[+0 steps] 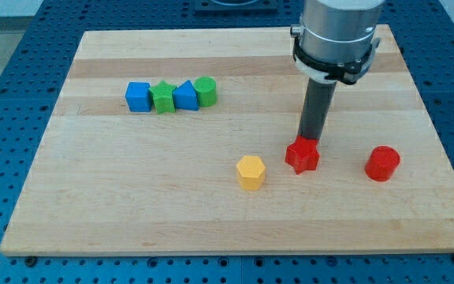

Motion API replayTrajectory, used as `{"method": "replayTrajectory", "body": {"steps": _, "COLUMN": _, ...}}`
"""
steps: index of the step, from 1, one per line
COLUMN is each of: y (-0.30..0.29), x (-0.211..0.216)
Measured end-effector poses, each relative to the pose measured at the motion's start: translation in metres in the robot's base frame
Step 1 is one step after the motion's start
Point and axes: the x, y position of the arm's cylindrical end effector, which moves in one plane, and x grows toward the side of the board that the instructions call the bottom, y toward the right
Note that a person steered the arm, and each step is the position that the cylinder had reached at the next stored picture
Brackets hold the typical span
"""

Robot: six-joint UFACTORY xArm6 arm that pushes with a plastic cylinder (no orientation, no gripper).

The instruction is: Move the red star close to the hexagon

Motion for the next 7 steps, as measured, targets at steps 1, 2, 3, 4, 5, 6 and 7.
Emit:
{"method": "replayTrajectory", "body": {"steps": 1, "y": -0.005, "x": 0.007}}
{"method": "replayTrajectory", "body": {"steps": 2, "y": -0.005, "x": 0.012}}
{"method": "replayTrajectory", "body": {"steps": 3, "y": -0.009, "x": 0.021}}
{"method": "replayTrajectory", "body": {"steps": 4, "y": -0.015, "x": 0.031}}
{"method": "replayTrajectory", "body": {"steps": 5, "y": -0.016, "x": 0.032}}
{"method": "replayTrajectory", "body": {"steps": 6, "y": -0.005, "x": 0.024}}
{"method": "replayTrajectory", "body": {"steps": 7, "y": 0.03, "x": 0.023}}
